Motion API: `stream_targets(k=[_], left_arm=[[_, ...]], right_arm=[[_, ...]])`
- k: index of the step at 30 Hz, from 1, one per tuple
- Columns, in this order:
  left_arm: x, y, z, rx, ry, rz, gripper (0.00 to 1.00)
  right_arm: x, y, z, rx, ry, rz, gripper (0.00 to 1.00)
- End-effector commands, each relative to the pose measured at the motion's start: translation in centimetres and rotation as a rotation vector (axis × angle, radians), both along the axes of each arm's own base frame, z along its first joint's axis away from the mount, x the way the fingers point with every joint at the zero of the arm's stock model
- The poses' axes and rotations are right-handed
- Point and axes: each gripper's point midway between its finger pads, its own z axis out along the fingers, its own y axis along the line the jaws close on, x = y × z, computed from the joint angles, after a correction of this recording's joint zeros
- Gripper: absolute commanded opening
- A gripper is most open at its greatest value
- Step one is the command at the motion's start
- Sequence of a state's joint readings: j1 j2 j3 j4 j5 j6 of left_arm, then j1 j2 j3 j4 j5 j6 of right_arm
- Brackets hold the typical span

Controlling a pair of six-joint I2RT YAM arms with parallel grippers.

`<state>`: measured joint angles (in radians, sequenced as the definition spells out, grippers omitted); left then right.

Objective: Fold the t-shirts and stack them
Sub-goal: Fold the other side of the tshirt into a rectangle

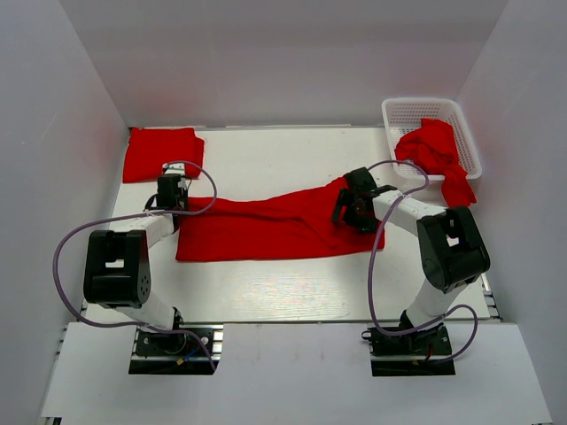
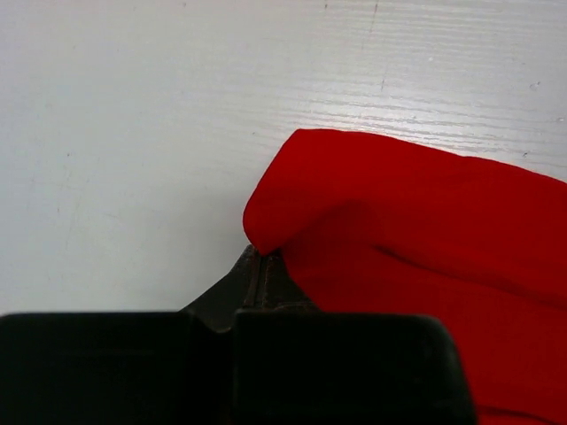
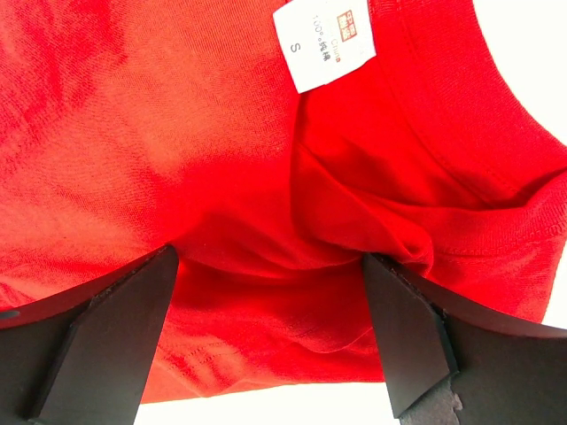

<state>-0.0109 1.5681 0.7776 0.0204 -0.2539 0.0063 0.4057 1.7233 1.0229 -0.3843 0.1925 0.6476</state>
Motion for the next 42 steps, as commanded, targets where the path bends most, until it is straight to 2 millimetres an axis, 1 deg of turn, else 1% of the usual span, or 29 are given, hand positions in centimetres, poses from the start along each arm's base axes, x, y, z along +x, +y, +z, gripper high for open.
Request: stream_targets(k=[1, 6, 7, 10, 12, 13, 14, 17, 19, 20, 22, 23, 24, 25, 26, 27, 28, 29, 30, 31, 32, 34, 35, 36, 37, 38, 39, 40, 42], left_arm=[[0.1, 0.5, 1.9, -0.024, -0.066, 0.067, 0.0], [-1.5, 1.1, 0.9, -0.026, -0.031, 0.133, 0.0], [-1.5, 1.3, 1.2, -0.02, -0.041, 0.141, 0.0], [-1.8, 1.3, 1.3, -0.019, -0.03, 0.141, 0.0], [-1.9, 1.1, 1.7, -0.025, -0.038, 0.134, 0.0], [-2.4, 1.1, 1.1, -0.024, -0.013, 0.134, 0.0], [-2.3, 0.9, 1.4, -0.035, -0.023, 0.123, 0.0], [-3.5, 0.5, 0.3, -0.071, 0.026, 0.143, 0.01], [-4.0, 0.2, -0.7, -0.086, 0.084, 0.152, 0.13], [-4.3, 0.2, -1.0, -0.097, 0.103, 0.167, 0.29], [-4.7, 0.1, -1.4, -0.107, 0.131, 0.177, 0.46], [-5.2, 0.0, -2.0, -0.115, 0.157, 0.191, 0.56], [-5.2, -0.2, -2.0, -0.13, 0.156, 0.192, 0.62], [-5.4, -0.2, -2.1, -0.129, 0.168, 0.192, 0.71], [-5.2, -0.3, -1.3, -0.138, 0.148, 0.2, 0.82], [-5.4, -0.3, -1.1, -0.138, 0.149, 0.2, 0.87], [-4.8, -0.1, -0.1, -0.14, 0.123, 0.213, 0.89], [-5.0, -0.1, 0.4, -0.139, 0.125, 0.213, 0.89], [-4.4, -0.2, 1.9, -0.158, 0.082, 0.225, 0.95], [-4.0, -0.4, 2.7, -0.168, 0.059, 0.217, 0.95], [-3.8, -0.7, 3.4, -0.187, 0.048, 0.211, 1.0], [-2.6, -1.9, 5.4, -0.24, 0.006, 0.16, 1.0], [-2.6, -2.2, 5.7, -0.251, 0.016, 0.149, 1.0], [-2.1, -2.3, 6.7, -0.26, -0.001, 0.14, 1.0], [-1.9, -2.6, 7.1, -0.271, -0.003, 0.128, 1.0], [-1.6, -2.8, 7.6, -0.279, -0.014, 0.12, 1.0], [-1.2, -2.8, 8.5, -0.28, -0.029, 0.118, 1.0], [-0.8, -3.2, 8.6, -0.296, -0.029, 0.101, 1.0], [0.4, -4.1, 8.5, -0.332, -0.014, 0.064, 1.0]], right_arm=[[-2.4, -0.6, -4.2, -0.005, 0.124, -0.024, 0.9], [-2.6, -0.9, -4.3, -0.007, 0.128, -0.04, 0.9], [-2.6, -1.1, -4.3, -0.007, 0.131, -0.046, 0.9], [-2.7, -1.0, -4.3, -0.001, 0.134, -0.047, 0.9], [-2.9, -1.1, -4.4, -0.001, 0.143, -0.052, 0.9], [-2.9, -1.1, -4.4, 0.001, 0.146, -0.053, 0.9], [-2.9, -1.2, -4.4, 0.007, 0.15, -0.058, 0.9], [-2.9, -1.1, -4.3, 0.018, 0.148, -0.054, 0.9], [-2.8, -1.1, -4.2, 0.024, 0.147, -0.057, 0.9], [-2.7, -1.1, -4.2, 0.025, 0.146, -0.06, 0.9], [-2.9, -1.0, -4.3, 0.028, 0.153, -0.047, 0.9], [-2.7, -0.9, -4.2, 0.029, 0.15, -0.048, 0.9], [-2.9, -0.8, -4.3, 0.03, 0.156, -0.043, 0.9], [-2.9, -0.9, -4.2, 0.03, 0.159, -0.042, 0.9], [-2.9, -0.8, -4.2, 0.03, 0.158, -0.039, 0.9], [-2.8, -0.7, -4.0, 0.03, 0.149, -0.024, 0.9], [-2.6, -0.7, -3.8, 0.03, 0.141, -0.021, 0.9], [-2.2, -1.0, -3.3, 0.017, 0.12, -0.024, 0.9], [-1.9, -0.7, -2.7, 0.026, 0.1, 0.004, 0.9], [-1.7, -0.7, -2.1, 0.024, 0.084, 0.008, 0.9], [-1.5, -0.7, -1.7, 0.011, 0.068, 0.046, 0.9], [-0.4, -0.3, 0.6, 0.007, 0.007, 0.116, 0.9], [0.1, 0.1, 1.5, 0.014, -0.012, 0.139, 0.9], [0.2, 0.0, 2.0, 0.004, -0.022, 0.155, 0.9], [1.0, 0.1, 4.0, -0.014, -0.088, 0.2, 0.9], [1.3, 0.1, 4.7, -0.027, -0.114, 0.21, 0.9], [1.6, 0.1, 5.9, -0.023, -0.151, 0.216, 0.9], [1.8, 0.2, 7.1, -0.032, -0.186, 0.263, 0.9], [1.9, 0.3, 8.3, -0.035, -0.223, 0.279, 0.9]])
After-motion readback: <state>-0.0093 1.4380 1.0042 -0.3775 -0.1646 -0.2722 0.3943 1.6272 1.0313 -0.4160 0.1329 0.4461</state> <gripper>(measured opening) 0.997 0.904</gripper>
